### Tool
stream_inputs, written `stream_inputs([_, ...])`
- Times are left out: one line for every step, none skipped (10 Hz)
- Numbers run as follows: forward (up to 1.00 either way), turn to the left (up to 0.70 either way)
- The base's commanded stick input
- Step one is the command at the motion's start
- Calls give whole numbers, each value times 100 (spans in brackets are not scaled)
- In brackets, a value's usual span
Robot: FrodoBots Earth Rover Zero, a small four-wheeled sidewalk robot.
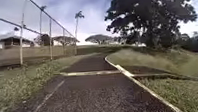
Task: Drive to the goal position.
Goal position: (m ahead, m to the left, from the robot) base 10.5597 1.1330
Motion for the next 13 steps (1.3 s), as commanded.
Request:
stream_inputs([50,0])
stream_inputs([50,0])
stream_inputs([50,0])
stream_inputs([50,0])
stream_inputs([50,0])
stream_inputs([50,0])
stream_inputs([50,0])
stream_inputs([50,0])
stream_inputs([50,25])
stream_inputs([50,50])
stream_inputs([50,50])
stream_inputs([50,50])
stream_inputs([50,50])
